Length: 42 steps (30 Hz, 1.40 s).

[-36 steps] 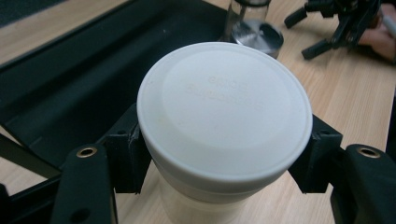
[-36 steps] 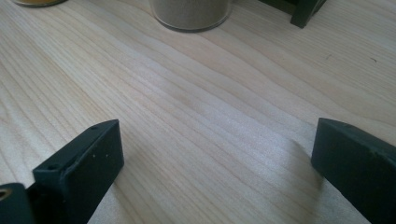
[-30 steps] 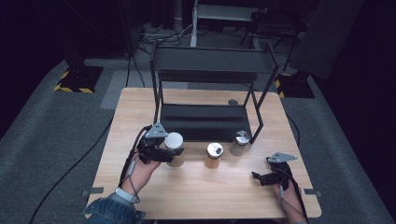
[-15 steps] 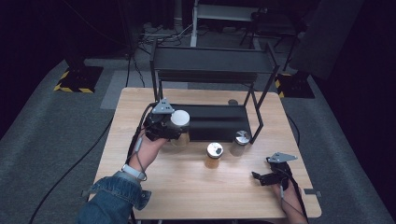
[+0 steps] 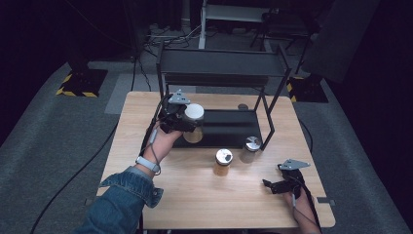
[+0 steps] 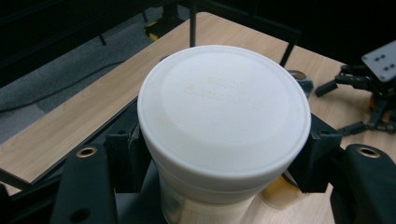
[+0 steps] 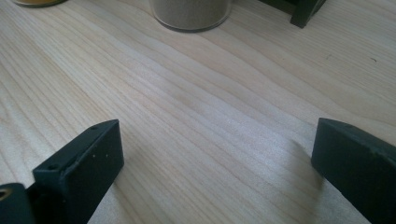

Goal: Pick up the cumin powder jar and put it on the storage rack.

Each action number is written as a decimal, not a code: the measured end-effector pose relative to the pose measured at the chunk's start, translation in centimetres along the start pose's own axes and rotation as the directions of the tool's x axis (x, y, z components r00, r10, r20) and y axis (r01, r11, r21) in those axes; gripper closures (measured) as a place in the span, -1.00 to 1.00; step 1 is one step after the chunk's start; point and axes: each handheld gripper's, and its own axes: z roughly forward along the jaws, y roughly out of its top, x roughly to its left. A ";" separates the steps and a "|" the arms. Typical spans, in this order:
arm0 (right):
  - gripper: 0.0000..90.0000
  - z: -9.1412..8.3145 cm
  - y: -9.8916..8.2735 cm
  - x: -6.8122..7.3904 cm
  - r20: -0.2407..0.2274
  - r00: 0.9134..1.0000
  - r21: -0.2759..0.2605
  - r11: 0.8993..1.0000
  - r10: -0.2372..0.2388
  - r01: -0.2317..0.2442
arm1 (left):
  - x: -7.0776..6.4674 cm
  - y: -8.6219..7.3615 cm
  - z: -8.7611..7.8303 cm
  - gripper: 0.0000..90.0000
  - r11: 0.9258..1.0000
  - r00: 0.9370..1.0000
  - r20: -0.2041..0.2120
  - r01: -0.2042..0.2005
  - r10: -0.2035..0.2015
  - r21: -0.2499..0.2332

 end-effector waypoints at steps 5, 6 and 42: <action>-0.96 0.0 0.0 0.0 0.000 1.000 0.000 1.000 0.000 0.000 | 0.4 1.0 1.8 -0.27 0.999 0.999 -0.031 0.027 -0.026 0.025; -0.96 0.0 0.0 0.0 0.000 1.000 0.000 1.000 0.000 0.000 | 0.4 1.0 1.8 -0.27 0.999 0.999 -0.031 0.027 -0.026 0.025; -0.97 0.1 0.1 0.1 0.006 1.000 0.001 1.000 0.005 -0.005 | 2.2 1.6 9.8 -0.27 0.961 0.957 -0.239 0.207 -0.161 0.182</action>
